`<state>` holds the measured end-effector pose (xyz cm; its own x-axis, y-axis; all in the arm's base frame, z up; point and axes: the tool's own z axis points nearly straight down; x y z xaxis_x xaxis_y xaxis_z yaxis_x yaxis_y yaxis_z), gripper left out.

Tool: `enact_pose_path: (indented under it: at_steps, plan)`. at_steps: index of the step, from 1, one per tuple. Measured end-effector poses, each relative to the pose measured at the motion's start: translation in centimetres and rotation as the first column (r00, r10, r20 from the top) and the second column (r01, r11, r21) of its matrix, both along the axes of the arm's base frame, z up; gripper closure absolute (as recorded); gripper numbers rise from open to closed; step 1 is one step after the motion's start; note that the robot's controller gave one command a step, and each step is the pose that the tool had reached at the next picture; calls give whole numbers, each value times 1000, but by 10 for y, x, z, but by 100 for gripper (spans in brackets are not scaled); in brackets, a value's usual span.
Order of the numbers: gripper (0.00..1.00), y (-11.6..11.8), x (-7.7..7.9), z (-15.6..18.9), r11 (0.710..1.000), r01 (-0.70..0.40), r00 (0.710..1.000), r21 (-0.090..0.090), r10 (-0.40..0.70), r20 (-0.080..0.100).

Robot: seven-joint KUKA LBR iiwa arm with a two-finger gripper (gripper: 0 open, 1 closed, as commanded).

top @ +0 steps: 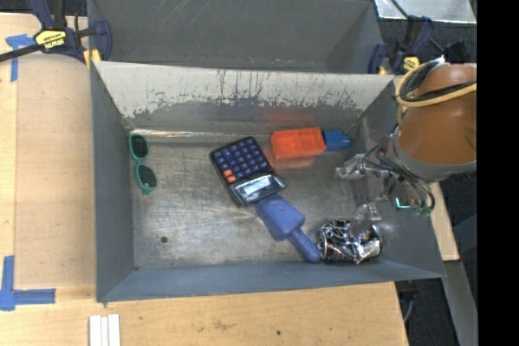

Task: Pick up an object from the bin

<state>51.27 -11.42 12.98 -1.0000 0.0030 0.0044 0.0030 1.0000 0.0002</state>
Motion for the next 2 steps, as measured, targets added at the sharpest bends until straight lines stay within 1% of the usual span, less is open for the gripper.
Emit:
enact_pose_path:
  at_steps: [1, 2]
  plan:
    - [0, 0, 2, 4, 1000, -2, 1000, -1, 2, 8]
    - [0, -5, -1, -18, 988, -155, 988, -3, 155, 13]
